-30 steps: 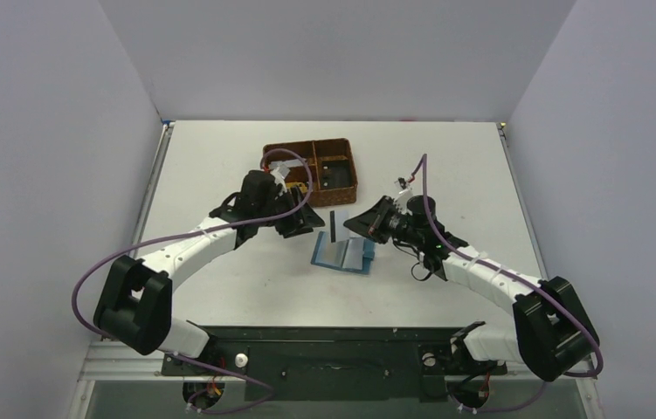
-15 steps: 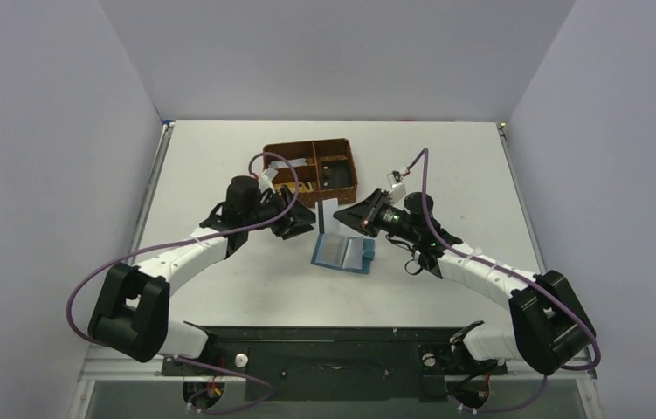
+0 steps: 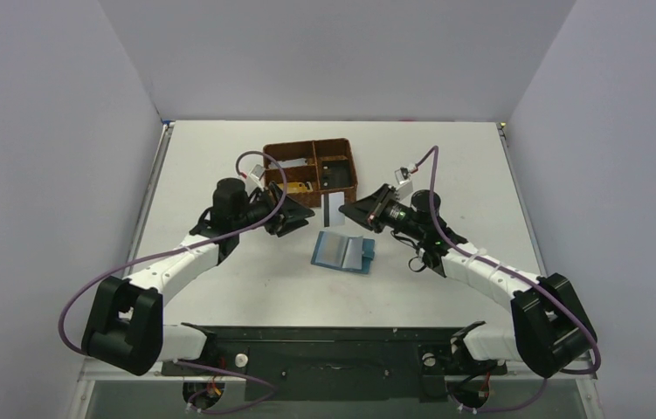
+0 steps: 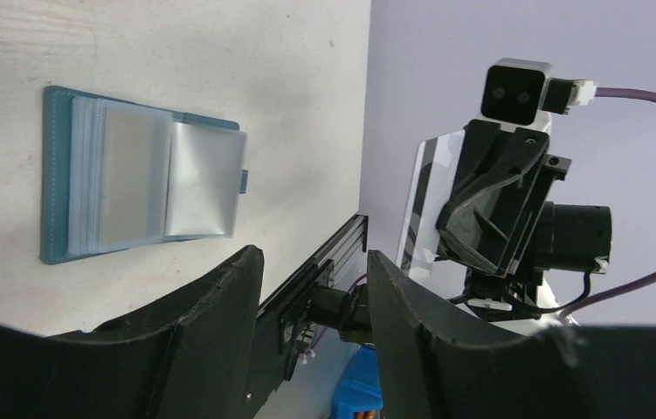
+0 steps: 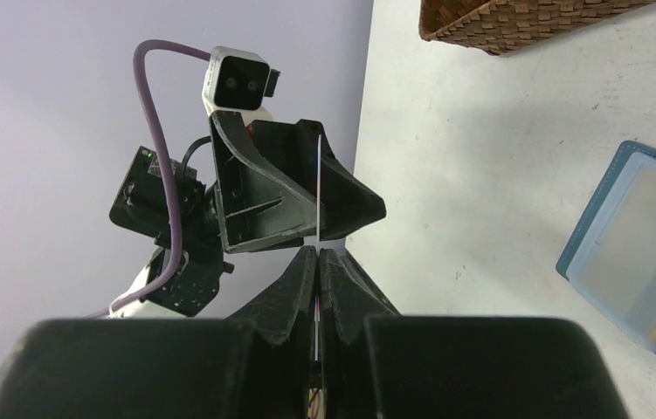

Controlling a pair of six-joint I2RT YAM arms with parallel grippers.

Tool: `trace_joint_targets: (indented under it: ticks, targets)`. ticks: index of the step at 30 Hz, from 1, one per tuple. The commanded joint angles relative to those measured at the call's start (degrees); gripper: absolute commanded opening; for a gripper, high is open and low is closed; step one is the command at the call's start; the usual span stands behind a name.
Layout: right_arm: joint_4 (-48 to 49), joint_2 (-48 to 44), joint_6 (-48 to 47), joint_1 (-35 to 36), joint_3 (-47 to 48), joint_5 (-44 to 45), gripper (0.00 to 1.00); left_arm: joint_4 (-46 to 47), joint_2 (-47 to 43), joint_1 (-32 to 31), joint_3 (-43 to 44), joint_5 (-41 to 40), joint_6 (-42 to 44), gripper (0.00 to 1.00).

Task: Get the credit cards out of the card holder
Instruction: Place the credit card in the storage box.

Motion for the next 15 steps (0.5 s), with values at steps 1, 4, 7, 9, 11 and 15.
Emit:
trace_joint_targets:
  ticks: [1,4,7,9,11,15]
  targets:
    - [5.9,0.1,1.5,1.0,0.7,-0.8,0.0,8.2,-1.9,0.2,-0.4,2.4,-3.1,0.45]
    - [7.3,0.8,2.1,1.7,1.1,-1.0,0.0,10.7,-1.6,0.2,-0.8,3.1,-4.4,0.45]
    - [8.5,2.0,3.0,3.1,2.0,-1.1,0.0,11.4,-1.0,0.1,-0.6,3.6,-4.7,0.45]
    - [8.8,2.9,3.2,4.1,2.8,-1.0,0.0,12.6,-0.9,0.1,-0.7,4.1,-5.5,0.45]
    - [9.8,3.8,3.7,4.8,3.1,-0.9,0.0,13.0,-0.6,0.0,-0.5,4.3,-5.7,0.45]
    - [12.1,4.9,4.9,5.6,3.2,-0.8,0.0,12.7,-0.5,-0.1,-0.4,4.5,-5.6,0.41]
